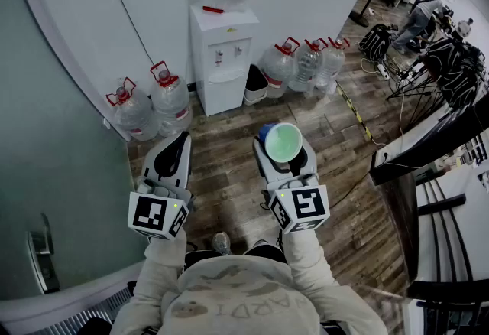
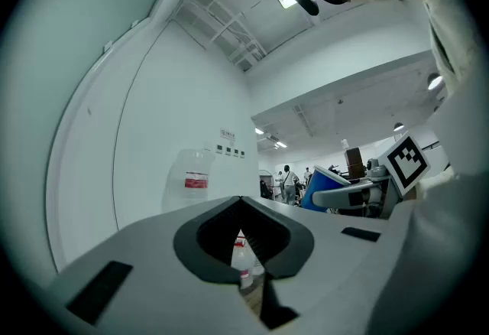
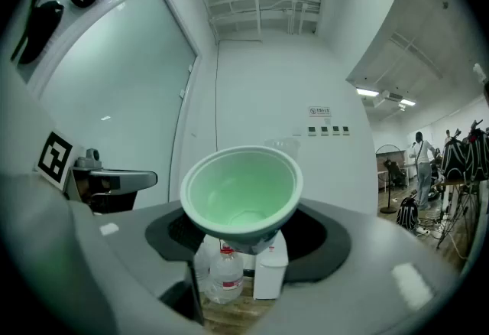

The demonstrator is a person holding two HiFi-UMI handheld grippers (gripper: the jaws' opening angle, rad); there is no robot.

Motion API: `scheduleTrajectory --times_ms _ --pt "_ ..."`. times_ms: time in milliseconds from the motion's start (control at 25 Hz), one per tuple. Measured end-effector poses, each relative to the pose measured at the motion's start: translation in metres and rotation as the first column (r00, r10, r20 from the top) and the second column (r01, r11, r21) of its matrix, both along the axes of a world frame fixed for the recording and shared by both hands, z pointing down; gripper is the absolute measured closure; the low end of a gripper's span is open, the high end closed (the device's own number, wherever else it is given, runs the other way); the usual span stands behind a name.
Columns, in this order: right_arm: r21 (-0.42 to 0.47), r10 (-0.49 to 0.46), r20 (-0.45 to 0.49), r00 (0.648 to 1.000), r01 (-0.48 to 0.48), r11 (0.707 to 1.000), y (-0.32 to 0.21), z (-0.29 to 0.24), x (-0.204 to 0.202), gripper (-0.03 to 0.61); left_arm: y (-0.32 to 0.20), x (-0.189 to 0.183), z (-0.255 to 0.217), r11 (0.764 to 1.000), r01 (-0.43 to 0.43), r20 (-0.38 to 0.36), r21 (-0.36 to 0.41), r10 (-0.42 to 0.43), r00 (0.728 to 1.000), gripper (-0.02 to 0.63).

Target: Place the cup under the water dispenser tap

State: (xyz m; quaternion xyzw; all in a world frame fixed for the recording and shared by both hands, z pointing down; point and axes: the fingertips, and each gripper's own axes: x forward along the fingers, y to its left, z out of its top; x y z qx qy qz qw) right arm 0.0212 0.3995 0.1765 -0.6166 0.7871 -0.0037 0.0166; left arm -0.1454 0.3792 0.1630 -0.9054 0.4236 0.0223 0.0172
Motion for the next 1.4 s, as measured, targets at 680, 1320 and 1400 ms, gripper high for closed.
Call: scheduleTrajectory --times_ms 680,1320,1400 --pt "0.004 0.023 0.04 0.999 -0.023 1.0 -0.005 0.002 -0.007 0.279 -0.006 -0.011 -0.002 1.0 -0.018 -0.004 0.019 0.018 1.0 0.609" --pt "0.01 -0.073 -0.018 0.997 0.074 0.997 -0.114 0.009 0.016 0.279 -0.105 0.023 -0.001 0.999 0.029 -0.005 0.034 -0.029 1.0 0.609" --pt "0.01 -0.087 -0.021 0.996 0.087 0.996 -0.137 0.009 0.025 0.279 -0.126 0.034 -0.001 0.999 0.038 -0.007 0.035 -0.037 0.999 0.609"
